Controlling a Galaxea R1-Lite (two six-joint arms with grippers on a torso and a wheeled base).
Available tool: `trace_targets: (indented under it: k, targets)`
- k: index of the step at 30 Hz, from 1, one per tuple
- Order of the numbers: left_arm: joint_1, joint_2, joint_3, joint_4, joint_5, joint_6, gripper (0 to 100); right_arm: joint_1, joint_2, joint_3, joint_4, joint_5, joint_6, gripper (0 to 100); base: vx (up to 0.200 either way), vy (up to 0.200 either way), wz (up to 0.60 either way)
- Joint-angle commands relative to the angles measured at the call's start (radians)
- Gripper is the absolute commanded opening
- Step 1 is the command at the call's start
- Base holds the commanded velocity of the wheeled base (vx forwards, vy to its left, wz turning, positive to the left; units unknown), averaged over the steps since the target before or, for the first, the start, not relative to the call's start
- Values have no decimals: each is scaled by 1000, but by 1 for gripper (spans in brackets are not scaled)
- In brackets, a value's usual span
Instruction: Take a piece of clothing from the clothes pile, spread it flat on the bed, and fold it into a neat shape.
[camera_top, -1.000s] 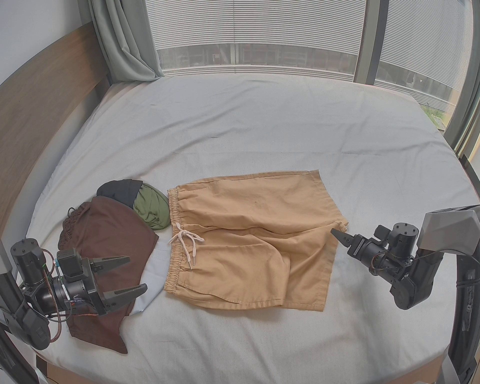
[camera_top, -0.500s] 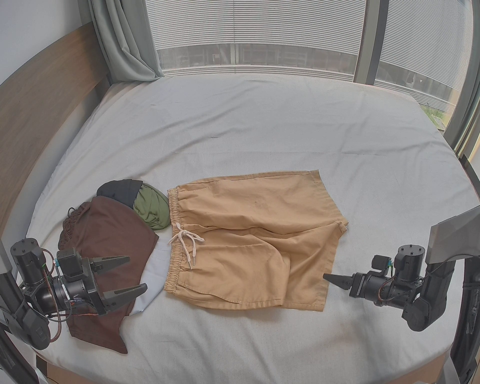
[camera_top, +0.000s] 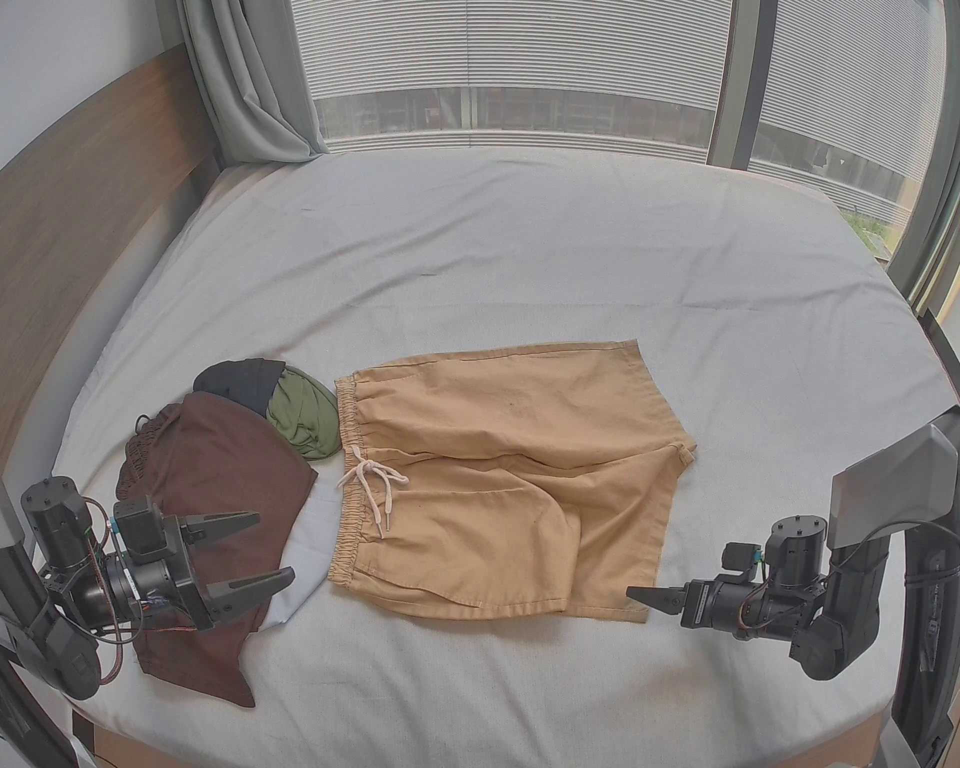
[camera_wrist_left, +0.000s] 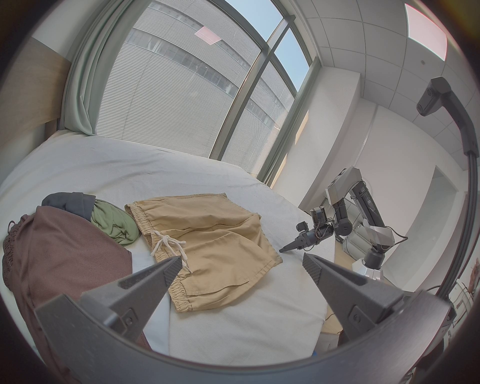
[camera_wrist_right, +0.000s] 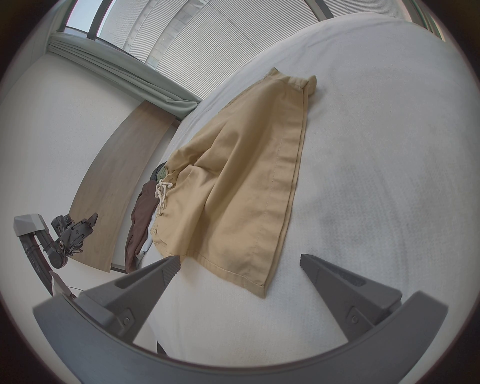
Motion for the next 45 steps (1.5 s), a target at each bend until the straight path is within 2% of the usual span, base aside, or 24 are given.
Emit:
trace_targets:
  k: [1,10,19,20,29,35,45]
  targets:
    - [1,0,0,0,0,-2,100,11,25,-1,0,-1,3,100,0,0,0]
    - [1,-2,0,0,0,-1,100,35,65,-11,0,-1,11,100,0,0,0]
    - [2,0,-6,0,0,-1,100,81,65,-24,-2,-7,96,100,0,0,0]
    - [2,0,-6,0,0,-1,100,81,66,-27,-2,-7,98,0,0,0,0]
    - [2,1,-6,0,0,-1,100,72,66,-42,-2,-56,98,0,0,0,0]
    - [2,3,-6,0,0,-1,100,38,39,-24,-2,-82,86,0,0,0,0]
    - [2,9,-6,0,0,-1,100,-98,-4,55,0,-62,-66,0,0,0,0]
